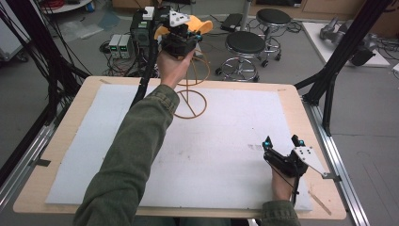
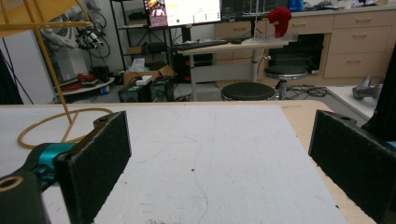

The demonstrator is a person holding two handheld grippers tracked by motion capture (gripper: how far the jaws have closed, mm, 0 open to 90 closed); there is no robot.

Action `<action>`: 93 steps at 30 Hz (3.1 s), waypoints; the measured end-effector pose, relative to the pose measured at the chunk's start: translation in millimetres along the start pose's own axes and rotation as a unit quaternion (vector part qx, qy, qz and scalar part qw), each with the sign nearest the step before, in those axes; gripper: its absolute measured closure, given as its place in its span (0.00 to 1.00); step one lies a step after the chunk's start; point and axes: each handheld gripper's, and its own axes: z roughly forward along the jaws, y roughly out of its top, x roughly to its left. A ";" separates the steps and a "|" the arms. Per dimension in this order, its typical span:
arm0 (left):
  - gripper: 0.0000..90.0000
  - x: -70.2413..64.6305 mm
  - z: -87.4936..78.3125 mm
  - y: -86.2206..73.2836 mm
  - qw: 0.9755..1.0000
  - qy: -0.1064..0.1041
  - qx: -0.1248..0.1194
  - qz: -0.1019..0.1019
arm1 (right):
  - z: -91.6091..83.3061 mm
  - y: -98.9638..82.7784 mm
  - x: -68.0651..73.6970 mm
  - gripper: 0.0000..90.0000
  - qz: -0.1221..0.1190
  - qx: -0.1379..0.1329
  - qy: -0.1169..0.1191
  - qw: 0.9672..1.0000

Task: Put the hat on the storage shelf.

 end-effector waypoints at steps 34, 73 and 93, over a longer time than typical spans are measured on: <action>0.96 -55.1 30.4 -53.5 0.987 -0.033 0.090 0.125 | -0.7 0.2 -1.6 0.05 0.003 0.000 0.002 1.000; 0.26 -22.5 -8.2 -44.7 0.996 -0.075 0.022 0.035 | -2.0 0.7 -2.1 0.06 0.012 -0.002 0.000 1.000; 0.16 23.7 -83.7 -42.0 0.997 0.000 -0.073 0.009 | -0.7 -0.4 0.4 0.06 0.015 0.008 0.005 1.000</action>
